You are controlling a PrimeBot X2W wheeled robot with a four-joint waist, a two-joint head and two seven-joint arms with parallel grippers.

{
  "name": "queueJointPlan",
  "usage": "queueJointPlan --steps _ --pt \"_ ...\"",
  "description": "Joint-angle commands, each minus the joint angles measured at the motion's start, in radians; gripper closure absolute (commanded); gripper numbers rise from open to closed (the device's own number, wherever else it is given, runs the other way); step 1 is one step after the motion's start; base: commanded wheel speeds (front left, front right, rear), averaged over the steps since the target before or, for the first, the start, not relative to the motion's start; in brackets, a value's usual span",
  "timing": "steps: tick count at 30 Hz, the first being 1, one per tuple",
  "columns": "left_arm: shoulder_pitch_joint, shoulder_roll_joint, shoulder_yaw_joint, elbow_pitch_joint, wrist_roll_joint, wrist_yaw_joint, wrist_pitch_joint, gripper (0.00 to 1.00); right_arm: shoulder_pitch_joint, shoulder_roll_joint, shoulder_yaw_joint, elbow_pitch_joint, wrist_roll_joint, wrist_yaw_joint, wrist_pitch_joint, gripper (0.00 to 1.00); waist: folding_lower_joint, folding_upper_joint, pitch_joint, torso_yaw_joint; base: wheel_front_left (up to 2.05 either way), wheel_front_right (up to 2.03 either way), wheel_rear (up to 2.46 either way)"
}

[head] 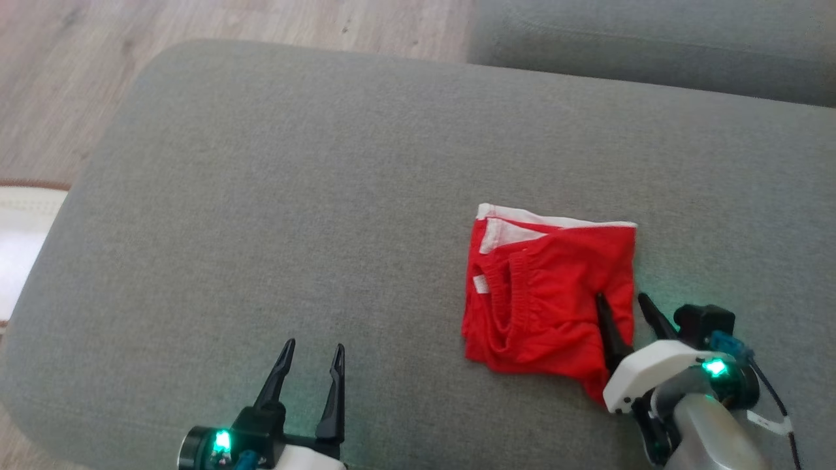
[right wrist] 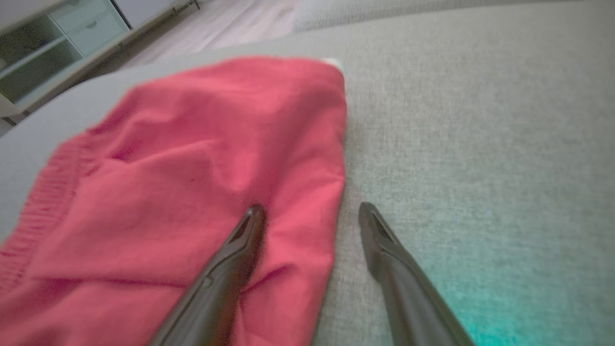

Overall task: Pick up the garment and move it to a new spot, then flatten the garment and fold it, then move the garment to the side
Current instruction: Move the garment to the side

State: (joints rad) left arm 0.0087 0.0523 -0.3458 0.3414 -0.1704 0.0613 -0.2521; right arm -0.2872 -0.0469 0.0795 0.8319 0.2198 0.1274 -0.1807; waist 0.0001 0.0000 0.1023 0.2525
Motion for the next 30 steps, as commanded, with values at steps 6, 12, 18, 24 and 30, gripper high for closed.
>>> queueJointPlan --steps 6,12,18,24,30 --pt "-0.044 -0.002 0.033 -0.029 -0.005 0.004 -0.010 0.00 -0.036 -0.003 0.031 0.068 -0.018 0.003 -0.034 1.00 -0.0001 0.0000 0.011 -0.008 0.00 0.00 0.00" --pt "-0.041 -0.002 0.041 -0.031 -0.009 -0.007 -0.010 0.00 -0.050 -0.003 0.000 0.057 -0.038 0.003 -0.075 1.00 -0.0001 0.0000 -0.016 -0.153 0.00 0.00 0.00" --pt "-0.059 -0.002 0.021 -0.036 -0.019 -0.020 -0.010 0.00 -0.047 -0.003 0.025 0.018 -0.038 0.003 -0.080 1.00 -0.0001 0.0000 -0.016 -0.346 0.00 0.00 0.00" --pt "-0.109 -0.002 -0.021 -0.030 -0.036 -0.029 -0.010 0.00 -0.024 -0.003 0.095 -0.048 0.003 0.003 -0.081 1.00 -0.0001 0.0000 0.006 -0.568 0.00 0.00 0.00" --pt "-0.147 -0.002 -0.056 -0.015 -0.047 -0.033 -0.010 0.00 0.001 -0.003 0.156 -0.102 0.040 0.003 -0.081 1.00 -0.0001 0.0000 0.032 -0.690 0.00 0.00 0.00"
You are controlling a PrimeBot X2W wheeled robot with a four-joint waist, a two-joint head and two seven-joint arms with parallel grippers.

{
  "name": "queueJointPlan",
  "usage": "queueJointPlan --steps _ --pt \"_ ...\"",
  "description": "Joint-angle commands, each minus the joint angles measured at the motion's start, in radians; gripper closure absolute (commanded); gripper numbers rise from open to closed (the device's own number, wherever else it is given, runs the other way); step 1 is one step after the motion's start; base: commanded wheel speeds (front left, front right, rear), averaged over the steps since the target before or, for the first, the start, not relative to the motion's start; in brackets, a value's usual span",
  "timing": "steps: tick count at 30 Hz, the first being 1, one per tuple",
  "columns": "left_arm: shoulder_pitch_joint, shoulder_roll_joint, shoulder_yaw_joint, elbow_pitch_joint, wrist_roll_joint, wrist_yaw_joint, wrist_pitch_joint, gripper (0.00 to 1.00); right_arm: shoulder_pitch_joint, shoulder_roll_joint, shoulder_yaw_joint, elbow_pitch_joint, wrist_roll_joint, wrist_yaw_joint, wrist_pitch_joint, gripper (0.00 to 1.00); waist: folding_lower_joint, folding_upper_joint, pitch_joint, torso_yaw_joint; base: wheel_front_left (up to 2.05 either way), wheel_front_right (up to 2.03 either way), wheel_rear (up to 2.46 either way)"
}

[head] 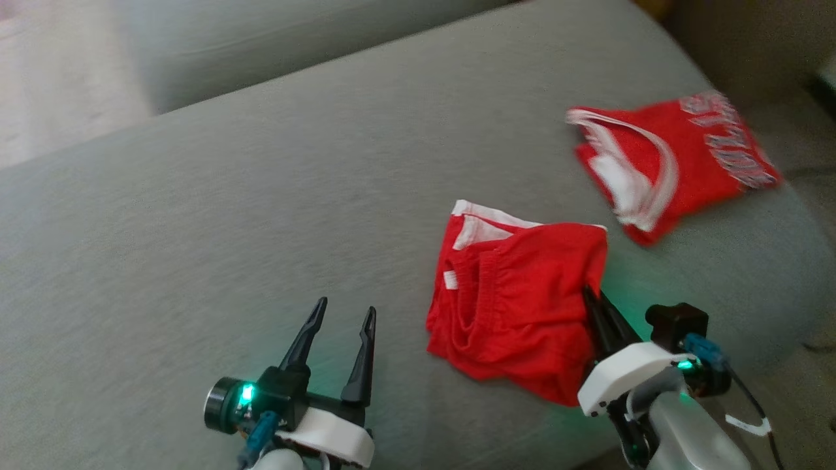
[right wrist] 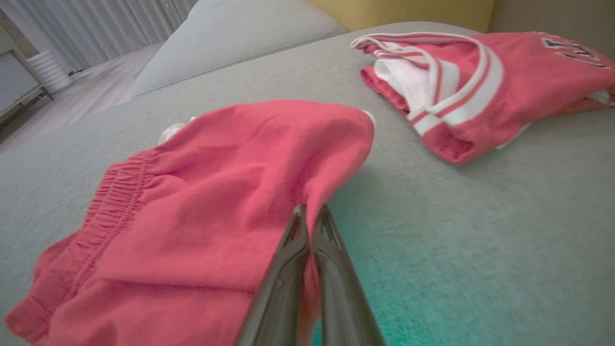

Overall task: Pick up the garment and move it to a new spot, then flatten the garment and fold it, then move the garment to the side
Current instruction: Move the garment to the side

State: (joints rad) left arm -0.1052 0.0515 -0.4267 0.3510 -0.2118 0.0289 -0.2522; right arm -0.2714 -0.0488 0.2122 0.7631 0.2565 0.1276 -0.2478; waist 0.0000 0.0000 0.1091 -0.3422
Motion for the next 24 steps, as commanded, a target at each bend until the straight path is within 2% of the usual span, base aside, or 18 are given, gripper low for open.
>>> queueJointPlan --steps 1,6,12,19,24 --pt "-0.038 -0.001 0.022 -0.022 -0.006 0.000 -0.010 0.00 -0.014 -0.001 0.032 -0.040 0.007 0.003 -0.014 1.00 0.0000 0.0000 0.031 -0.106 0.00 0.00 0.00" --pt "-0.052 -0.001 0.010 -0.009 -0.005 0.001 -0.010 0.00 -0.040 -0.001 0.039 -0.055 -0.006 0.003 -0.014 1.00 0.0000 0.0000 0.055 -0.117 0.00 0.00 0.00" --pt "-0.059 -0.001 0.002 0.010 0.006 -0.006 -0.010 0.00 -0.155 -0.044 0.035 -0.060 -0.048 0.003 -0.005 1.00 0.0000 0.0000 0.086 -0.073 0.00 0.00 0.00" --pt "-0.066 -0.001 -0.005 0.023 0.025 -0.013 -0.010 0.00 -0.343 -0.195 0.038 -0.030 -0.089 0.003 0.052 1.00 0.0000 0.0000 0.129 0.007 0.00 0.00 0.00" --pt "-0.083 -0.001 -0.011 0.024 0.039 -0.017 -0.010 0.00 -0.454 -0.321 -0.047 0.084 -0.149 0.003 0.083 1.00 0.0000 0.0000 0.159 0.065 0.00 0.00 0.00"
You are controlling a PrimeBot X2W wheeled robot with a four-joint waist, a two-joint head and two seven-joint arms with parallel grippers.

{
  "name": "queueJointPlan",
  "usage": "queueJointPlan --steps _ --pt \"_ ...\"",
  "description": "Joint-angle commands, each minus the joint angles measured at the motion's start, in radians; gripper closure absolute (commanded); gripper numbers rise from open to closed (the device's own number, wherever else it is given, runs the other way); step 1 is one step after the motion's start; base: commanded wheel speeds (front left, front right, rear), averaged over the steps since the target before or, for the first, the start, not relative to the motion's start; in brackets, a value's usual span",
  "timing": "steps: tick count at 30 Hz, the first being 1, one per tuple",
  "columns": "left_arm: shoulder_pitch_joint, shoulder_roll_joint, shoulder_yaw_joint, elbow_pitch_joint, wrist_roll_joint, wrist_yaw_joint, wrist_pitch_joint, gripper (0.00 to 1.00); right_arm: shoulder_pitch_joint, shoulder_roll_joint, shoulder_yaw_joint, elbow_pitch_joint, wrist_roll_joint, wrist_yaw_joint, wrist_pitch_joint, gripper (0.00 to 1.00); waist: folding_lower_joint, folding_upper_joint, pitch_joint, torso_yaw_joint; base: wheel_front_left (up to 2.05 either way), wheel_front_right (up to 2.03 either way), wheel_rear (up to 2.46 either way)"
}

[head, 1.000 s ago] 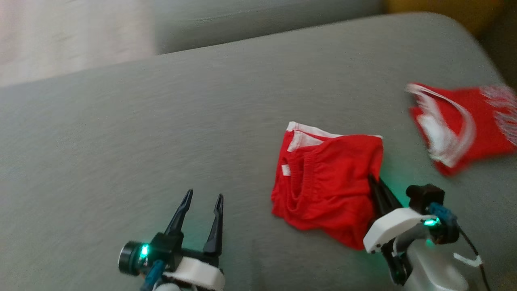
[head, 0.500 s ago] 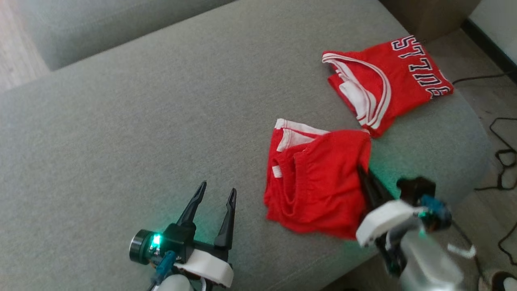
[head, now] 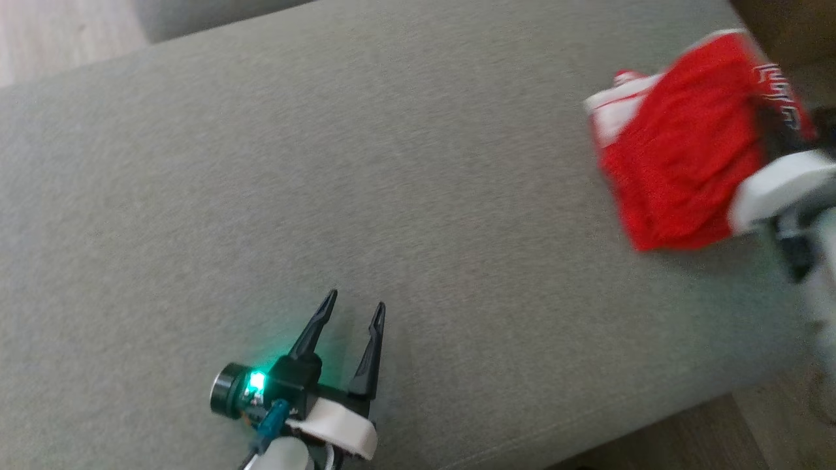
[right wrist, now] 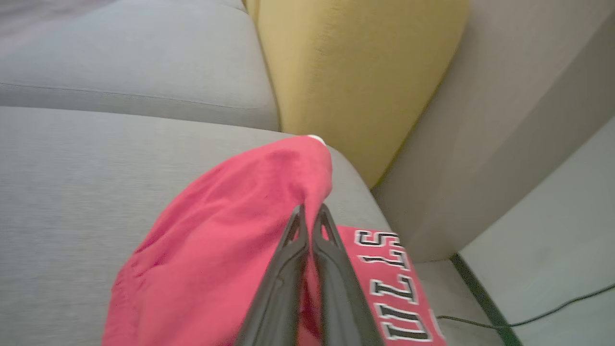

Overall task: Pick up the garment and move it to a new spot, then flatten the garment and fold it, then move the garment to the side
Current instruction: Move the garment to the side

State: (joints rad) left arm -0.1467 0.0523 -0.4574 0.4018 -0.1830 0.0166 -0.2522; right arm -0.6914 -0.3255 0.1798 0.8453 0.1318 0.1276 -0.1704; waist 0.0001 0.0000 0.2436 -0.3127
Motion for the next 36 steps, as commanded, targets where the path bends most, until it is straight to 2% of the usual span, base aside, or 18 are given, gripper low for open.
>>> queueJointPlan --steps 1,3,4,5,8,11,16,18,23,27,33,36 --pt "-0.045 -0.002 0.018 -0.026 0.012 -0.004 -0.010 0.00 -0.050 -0.066 -0.041 0.029 -0.042 0.003 0.010 1.00 -0.0001 0.0000 0.030 0.046 0.00 0.00 0.00" --pt "-0.052 -0.002 0.020 -0.027 0.012 -0.002 -0.010 0.00 -0.075 -0.104 -0.086 0.078 -0.086 0.003 0.014 1.00 -0.0001 0.0000 0.038 0.062 0.00 0.00 0.00" --pt "-0.055 -0.002 0.021 -0.027 0.013 0.000 -0.010 0.00 -0.086 -0.119 -0.117 0.101 -0.105 0.003 0.012 0.95 -0.0001 0.0000 0.042 0.068 0.00 0.00 0.00" --pt "-0.057 -0.002 0.024 -0.026 0.013 0.002 -0.010 0.00 -0.096 -0.129 -0.150 0.122 -0.123 0.003 0.009 0.00 -0.0001 0.0000 0.044 0.072 0.00 0.00 0.00" --pt "-0.060 -0.002 0.031 -0.025 0.013 0.009 -0.010 0.00 -0.112 -0.135 -0.211 0.151 -0.160 0.003 -0.010 0.00 -0.0001 0.0000 0.047 0.078 0.00 0.00 0.00" --pt "-0.061 -0.002 0.043 -0.023 0.016 0.016 -0.010 0.00 -0.126 -0.113 -0.297 0.158 -0.209 0.003 -0.052 0.00 -0.0001 0.0000 0.049 0.081 0.00 0.00 0.00" --pt "-0.056 -0.002 0.076 -0.030 0.018 0.034 -0.010 0.00 -0.114 0.000 -0.341 0.089 -0.238 0.003 -0.089 0.00 -0.0001 0.0000 0.038 0.081 0.00 0.00 0.00" --pt "-0.051 -0.002 0.093 -0.036 0.018 0.044 -0.010 0.00 -0.088 0.055 -0.337 0.002 -0.225 0.003 -0.090 0.00 -0.0001 0.0000 0.029 0.085 0.00 0.00 0.00" --pt "-0.037 -0.002 0.132 -0.051 0.017 0.059 -0.010 0.00 0.077 0.176 -0.335 -0.229 -0.162 0.003 -0.091 0.00 -0.0001 0.0000 0.001 0.120 0.00 0.00 0.00" --pt "-0.022 -0.002 0.157 -0.066 0.015 0.066 -0.010 0.00 0.239 0.244 -0.336 -0.352 -0.130 0.003 -0.091 0.00 -0.0001 0.0000 -0.025 0.166 0.00 0.00 0.00" --pt "0.012 -0.002 0.196 -0.081 -0.010 0.083 -0.010 0.00 0.411 0.274 -0.332 -0.420 -0.099 0.003 -0.091 0.00 -0.0001 0.0000 -0.062 0.236 0.00 0.00 0.00" --pt "0.032 -0.002 0.213 -0.078 -0.029 0.089 -0.010 0.00 0.470 0.275 -0.293 -0.428 -0.052 0.003 -0.091 0.00 -0.0001 0.0000 -0.083 0.274 0.00 0.00 0.00"
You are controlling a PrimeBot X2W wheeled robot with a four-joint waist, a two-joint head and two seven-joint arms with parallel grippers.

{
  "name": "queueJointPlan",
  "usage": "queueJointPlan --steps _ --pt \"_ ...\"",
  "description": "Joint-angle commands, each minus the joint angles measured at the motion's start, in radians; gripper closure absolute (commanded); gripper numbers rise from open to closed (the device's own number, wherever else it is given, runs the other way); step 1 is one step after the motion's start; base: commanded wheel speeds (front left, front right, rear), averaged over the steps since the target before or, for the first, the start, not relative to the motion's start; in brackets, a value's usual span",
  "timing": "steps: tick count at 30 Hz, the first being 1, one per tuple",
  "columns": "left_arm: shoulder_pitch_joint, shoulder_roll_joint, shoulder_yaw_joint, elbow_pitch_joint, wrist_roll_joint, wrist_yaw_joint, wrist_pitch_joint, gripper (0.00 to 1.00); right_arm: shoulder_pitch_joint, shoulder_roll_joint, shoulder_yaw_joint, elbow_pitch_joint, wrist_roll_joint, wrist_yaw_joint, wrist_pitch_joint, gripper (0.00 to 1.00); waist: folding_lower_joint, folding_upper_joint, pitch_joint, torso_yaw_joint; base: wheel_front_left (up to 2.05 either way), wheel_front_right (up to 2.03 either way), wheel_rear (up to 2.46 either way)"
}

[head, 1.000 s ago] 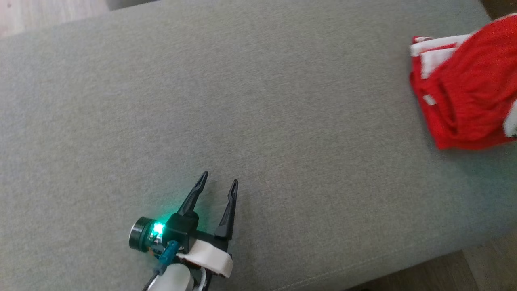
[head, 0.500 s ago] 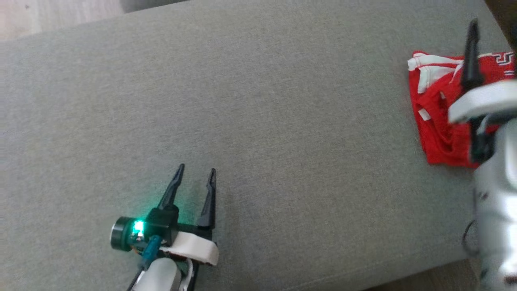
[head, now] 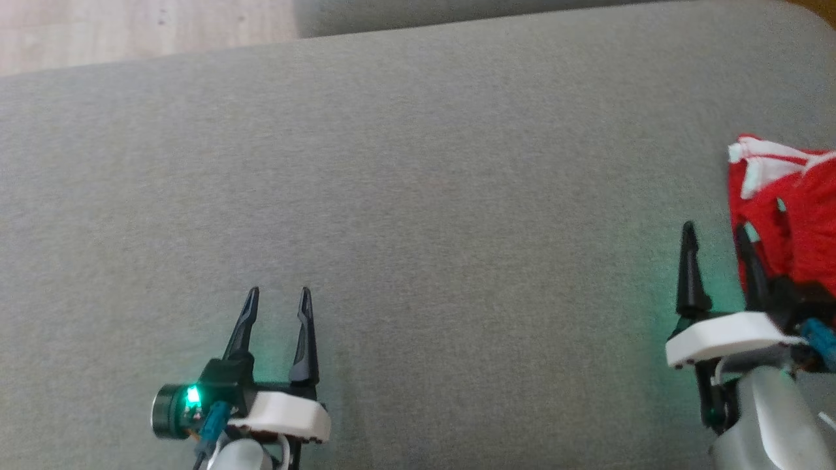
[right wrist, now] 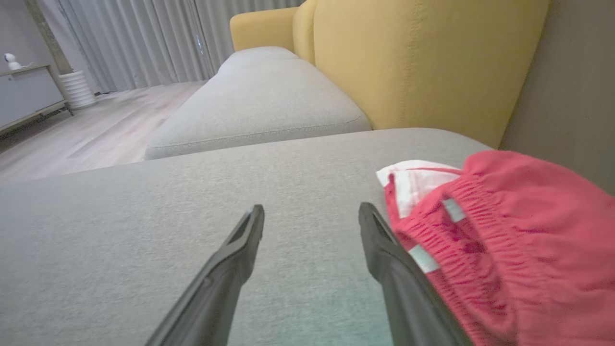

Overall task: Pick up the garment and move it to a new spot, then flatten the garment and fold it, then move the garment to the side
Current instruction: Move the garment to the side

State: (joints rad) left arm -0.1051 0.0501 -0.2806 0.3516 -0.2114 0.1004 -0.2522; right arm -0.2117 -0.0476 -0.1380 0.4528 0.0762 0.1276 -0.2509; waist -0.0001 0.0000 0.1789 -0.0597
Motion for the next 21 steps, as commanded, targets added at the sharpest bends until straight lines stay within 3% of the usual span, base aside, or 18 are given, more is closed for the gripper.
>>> queueJointPlan --steps 1,9,21 --pt "-0.005 0.000 0.040 -0.027 -0.003 0.006 -0.010 0.00 -0.001 -0.003 0.032 -0.037 0.010 0.003 -0.011 0.00 0.0001 0.0000 -0.023 0.028 0.00 0.00 0.00" --pt "0.027 0.000 0.070 -0.046 -0.036 0.010 -0.010 0.00 0.026 -0.003 0.088 -0.046 0.028 0.003 -0.011 0.00 0.0001 0.0000 -0.065 0.076 0.00 0.00 0.00" --pt "0.074 0.000 0.103 -0.037 -0.010 -0.017 -0.010 0.00 0.065 -0.003 0.148 -0.027 0.049 0.003 -0.011 0.00 0.0001 0.0000 -0.135 0.124 0.00 0.00 0.00"
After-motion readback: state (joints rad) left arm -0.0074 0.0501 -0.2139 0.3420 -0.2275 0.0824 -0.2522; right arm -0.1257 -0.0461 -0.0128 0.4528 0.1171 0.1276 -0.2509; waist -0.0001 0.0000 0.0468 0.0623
